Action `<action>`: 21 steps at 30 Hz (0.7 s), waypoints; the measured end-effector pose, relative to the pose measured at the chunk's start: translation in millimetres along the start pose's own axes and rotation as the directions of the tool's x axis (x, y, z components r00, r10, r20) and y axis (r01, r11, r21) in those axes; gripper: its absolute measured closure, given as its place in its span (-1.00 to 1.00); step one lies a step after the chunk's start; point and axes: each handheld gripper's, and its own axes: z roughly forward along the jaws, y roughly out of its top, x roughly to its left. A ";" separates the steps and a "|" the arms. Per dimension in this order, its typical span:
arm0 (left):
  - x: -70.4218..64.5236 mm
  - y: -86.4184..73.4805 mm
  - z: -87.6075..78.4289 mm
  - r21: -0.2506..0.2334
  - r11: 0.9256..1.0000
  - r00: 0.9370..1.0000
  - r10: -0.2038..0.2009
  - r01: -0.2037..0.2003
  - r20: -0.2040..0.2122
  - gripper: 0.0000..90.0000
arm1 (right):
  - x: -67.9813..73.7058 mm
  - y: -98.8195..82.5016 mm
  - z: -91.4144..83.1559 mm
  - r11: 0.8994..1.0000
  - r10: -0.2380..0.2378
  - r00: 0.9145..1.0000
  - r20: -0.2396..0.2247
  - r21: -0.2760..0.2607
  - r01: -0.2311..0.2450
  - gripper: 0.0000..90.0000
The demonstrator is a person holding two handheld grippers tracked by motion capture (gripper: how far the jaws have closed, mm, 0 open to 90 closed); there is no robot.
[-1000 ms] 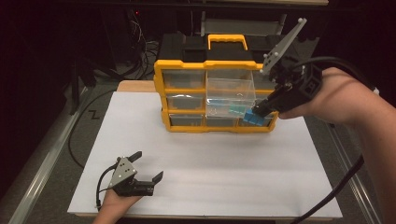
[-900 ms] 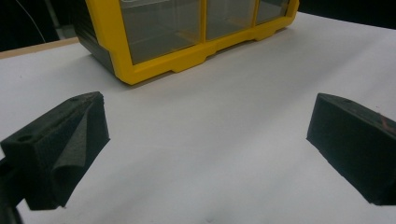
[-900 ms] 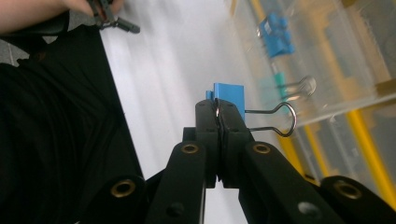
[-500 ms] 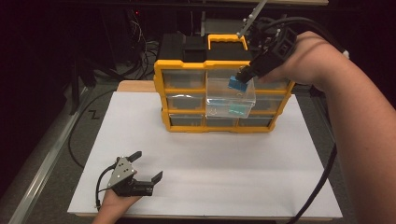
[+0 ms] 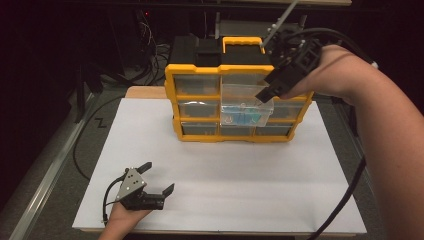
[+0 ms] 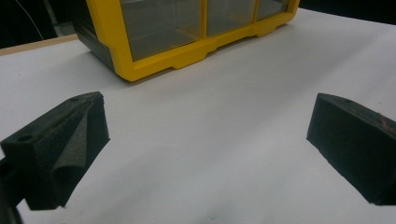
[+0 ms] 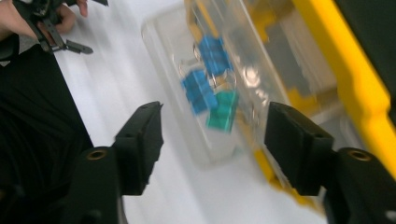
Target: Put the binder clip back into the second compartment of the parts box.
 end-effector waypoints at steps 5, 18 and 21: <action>0.7 0.3 -0.5 0.002 1.000 1.000 -0.005 0.005 -0.006 -1.00 | 4.1 -29.9 -1.8 0.998 0.040 0.999 0.020 0.041 -0.041 -0.34; 1.9 -0.6 0.5 0.015 1.000 0.999 -0.019 0.020 -0.027 -1.00 | 18.3 -105.3 79.2 0.989 0.103 0.994 0.024 0.101 -0.105 -1.00; 1.8 -0.8 1.0 0.022 1.000 0.999 -0.020 0.020 -0.029 -0.99 | 19.9 -118.5 107.2 0.986 0.125 0.992 0.020 0.110 -0.126 -1.00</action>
